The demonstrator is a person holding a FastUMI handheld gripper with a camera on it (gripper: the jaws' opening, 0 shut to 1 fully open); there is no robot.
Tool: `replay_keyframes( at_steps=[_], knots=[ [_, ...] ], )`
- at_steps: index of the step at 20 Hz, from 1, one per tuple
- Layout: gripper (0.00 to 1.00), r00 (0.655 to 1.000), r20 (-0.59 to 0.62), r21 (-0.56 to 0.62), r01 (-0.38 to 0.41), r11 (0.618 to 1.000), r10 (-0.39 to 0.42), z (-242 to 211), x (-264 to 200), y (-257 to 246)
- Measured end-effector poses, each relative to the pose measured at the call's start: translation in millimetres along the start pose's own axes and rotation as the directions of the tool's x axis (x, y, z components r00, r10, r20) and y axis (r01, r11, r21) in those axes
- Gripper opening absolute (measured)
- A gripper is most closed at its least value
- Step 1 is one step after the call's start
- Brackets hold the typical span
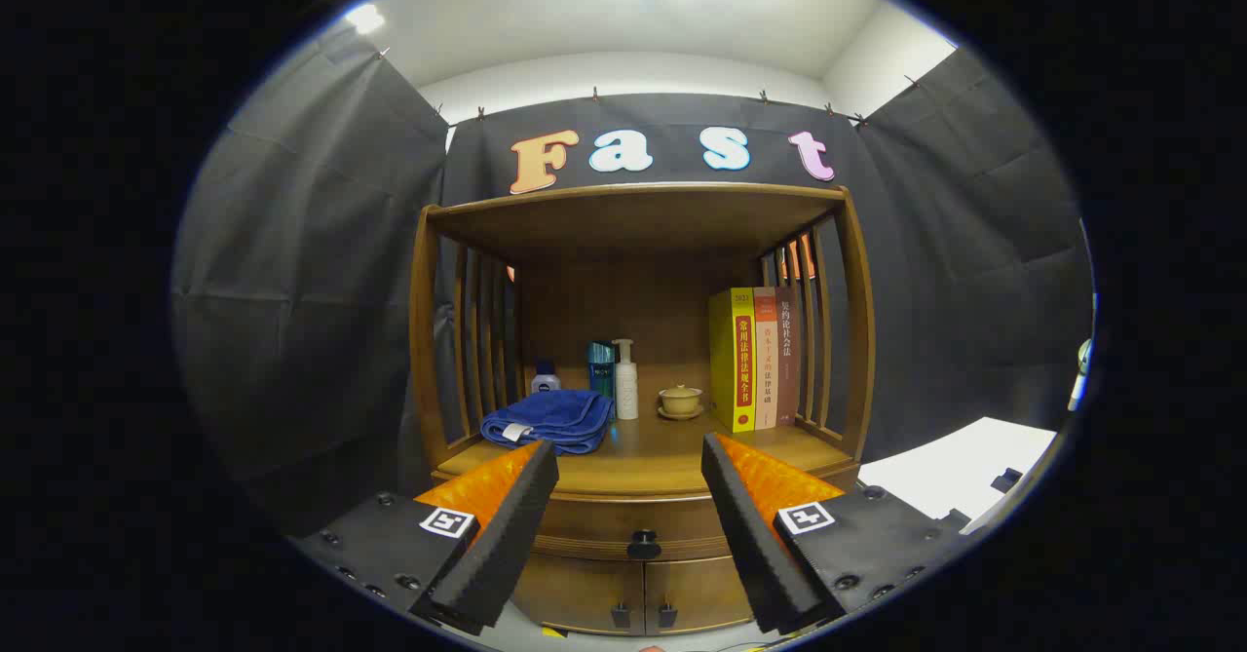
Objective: Pull open the drawer, take out the items inside it, and place them on the countertop above the cabinet.
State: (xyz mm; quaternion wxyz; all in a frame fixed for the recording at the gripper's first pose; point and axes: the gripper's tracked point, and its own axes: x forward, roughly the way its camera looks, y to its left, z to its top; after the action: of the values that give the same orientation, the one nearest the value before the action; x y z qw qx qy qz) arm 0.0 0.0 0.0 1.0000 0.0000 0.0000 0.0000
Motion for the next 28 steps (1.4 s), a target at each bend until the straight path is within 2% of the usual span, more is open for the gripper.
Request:
replay_keyframes(
  at_steps=[20, 24, 28],
  knots=[
    [0.98, 1.000, -0.002, -0.014, 0.005, 1.000, -0.005, -2, 2, -5],
    [0.98, 0.999, -0.037, -0.015, 0.002, 1.000, -0.003, -23, 13, -5],
    [0.98, 0.993, -0.117, 0.028, 0.013, 1.000, -0.009, -71, 38, -10]
  ],
)
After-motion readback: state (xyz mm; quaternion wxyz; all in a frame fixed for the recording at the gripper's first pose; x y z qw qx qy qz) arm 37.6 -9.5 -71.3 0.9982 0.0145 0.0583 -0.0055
